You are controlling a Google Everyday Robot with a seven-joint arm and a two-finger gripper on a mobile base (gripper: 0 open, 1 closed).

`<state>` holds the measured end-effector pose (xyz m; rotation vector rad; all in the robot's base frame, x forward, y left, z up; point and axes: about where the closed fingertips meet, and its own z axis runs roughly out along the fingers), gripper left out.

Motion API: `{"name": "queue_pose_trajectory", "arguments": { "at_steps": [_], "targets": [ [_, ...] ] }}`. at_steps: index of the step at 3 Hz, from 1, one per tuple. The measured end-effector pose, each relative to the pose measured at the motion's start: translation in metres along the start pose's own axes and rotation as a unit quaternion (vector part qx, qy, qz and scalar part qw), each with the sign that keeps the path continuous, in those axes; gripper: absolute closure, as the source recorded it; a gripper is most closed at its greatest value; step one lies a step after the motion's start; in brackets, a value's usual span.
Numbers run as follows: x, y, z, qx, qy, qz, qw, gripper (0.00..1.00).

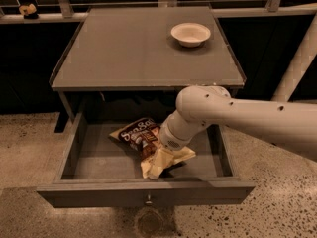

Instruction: Pick brown chip bag from top drawer and place on counter

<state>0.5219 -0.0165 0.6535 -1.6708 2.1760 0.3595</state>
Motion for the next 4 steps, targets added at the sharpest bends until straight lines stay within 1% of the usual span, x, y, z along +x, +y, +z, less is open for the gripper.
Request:
{"name": "queue_pose_trajectory", "arguments": {
  "at_steps": [1, 2, 3, 4],
  "targets": [
    [-0.018, -0.012, -0.010, 0.021, -0.006, -0.008, 0.9997, 0.00],
    [-0.023, -0.014, 0.001, 0.017, -0.003, -0.016, 0.9997, 0.00],
    [0.002, 0.001, 0.045, -0.020, 0.008, -0.018, 0.9996, 0.00],
    [0.002, 0.001, 0.045, -0.020, 0.008, -0.018, 0.9996, 0.00]
  ]
}}
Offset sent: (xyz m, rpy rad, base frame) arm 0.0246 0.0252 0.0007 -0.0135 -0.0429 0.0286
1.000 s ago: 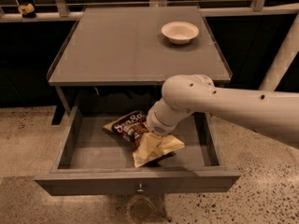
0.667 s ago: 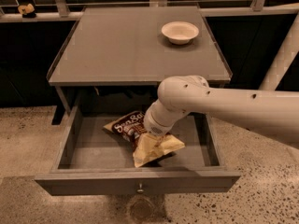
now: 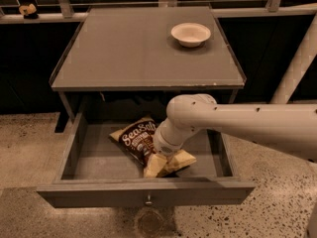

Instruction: Pick brown chip bag from top drawer and place on counter

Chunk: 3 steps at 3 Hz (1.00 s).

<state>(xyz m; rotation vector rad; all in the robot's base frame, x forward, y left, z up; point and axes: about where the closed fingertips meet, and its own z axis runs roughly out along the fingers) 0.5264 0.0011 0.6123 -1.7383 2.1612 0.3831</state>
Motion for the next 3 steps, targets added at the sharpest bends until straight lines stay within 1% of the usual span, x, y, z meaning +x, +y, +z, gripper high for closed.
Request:
{"name": "queue_pose_trajectory", "arguments": {
  "at_steps": [1, 3],
  "targets": [
    [0.0000, 0.0000, 0.0000, 0.000, 0.000, 0.000, 1.0000, 0.18],
    [0.0000, 0.0000, 0.0000, 0.000, 0.000, 0.000, 1.0000, 0.65]
  ]
}}
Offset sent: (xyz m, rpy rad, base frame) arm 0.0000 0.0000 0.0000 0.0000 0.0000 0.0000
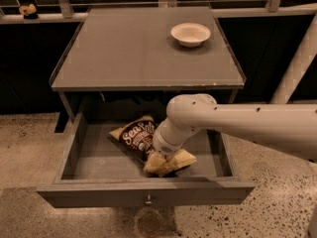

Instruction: Pick brown chip bag from top drawer and place on counter

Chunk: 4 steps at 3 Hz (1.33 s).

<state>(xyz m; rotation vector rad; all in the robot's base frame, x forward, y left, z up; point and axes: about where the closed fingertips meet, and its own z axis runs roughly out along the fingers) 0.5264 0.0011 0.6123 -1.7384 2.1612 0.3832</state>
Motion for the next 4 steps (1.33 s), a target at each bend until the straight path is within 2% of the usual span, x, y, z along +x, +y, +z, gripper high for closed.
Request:
{"name": "queue_pose_trajectory", "arguments": {
  "at_steps": [1, 2, 3, 4],
  "targets": [
    [0.000, 0.000, 0.000, 0.000, 0.000, 0.000, 1.0000, 0.89],
    [0.000, 0.000, 0.000, 0.000, 0.000, 0.000, 1.0000, 1.00],
    [-0.002, 0.000, -0.004, 0.000, 0.000, 0.000, 1.0000, 1.00],
    [-0.006, 0.003, -0.022, 0.003, 0.023, -0.005, 0.9997, 1.00]
  ]
}}
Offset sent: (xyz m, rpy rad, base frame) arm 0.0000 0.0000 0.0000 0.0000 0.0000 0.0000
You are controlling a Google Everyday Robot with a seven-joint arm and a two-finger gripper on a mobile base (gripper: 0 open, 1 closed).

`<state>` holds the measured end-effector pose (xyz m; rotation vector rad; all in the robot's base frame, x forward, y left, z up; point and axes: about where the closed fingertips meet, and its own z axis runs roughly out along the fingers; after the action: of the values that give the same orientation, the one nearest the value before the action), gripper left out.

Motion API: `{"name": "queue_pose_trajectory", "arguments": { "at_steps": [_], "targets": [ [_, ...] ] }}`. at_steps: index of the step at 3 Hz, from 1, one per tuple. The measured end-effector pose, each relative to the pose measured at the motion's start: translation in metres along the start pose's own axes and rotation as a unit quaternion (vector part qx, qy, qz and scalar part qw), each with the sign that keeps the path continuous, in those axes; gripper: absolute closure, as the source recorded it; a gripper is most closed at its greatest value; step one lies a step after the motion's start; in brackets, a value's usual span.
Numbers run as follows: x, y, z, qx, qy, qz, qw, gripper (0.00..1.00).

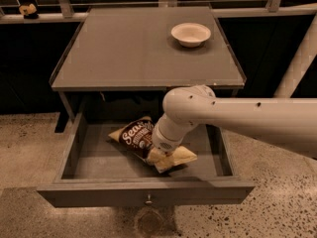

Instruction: Pick brown chip bag from top drawer and place on counter

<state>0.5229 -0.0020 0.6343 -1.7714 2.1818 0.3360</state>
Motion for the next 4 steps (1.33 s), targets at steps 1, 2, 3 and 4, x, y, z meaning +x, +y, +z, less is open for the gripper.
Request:
{"name": "queue_pose_trajectory", "arguments": {
  "at_steps": [1, 2, 3, 4],
  "targets": [
    [-0.012, 0.003, -0.035, 0.015, 0.037, -0.016, 0.9991, 1.00],
    [-0.029, 0.006, -0.076, 0.036, 0.070, -0.038, 0.9962, 1.00],
    [-0.043, 0.008, -0.116, 0.057, 0.087, -0.054, 0.9931, 1.00],
    [-0.046, 0.013, -0.156, 0.079, 0.092, -0.062, 0.9907, 1.00]
  ]
}}
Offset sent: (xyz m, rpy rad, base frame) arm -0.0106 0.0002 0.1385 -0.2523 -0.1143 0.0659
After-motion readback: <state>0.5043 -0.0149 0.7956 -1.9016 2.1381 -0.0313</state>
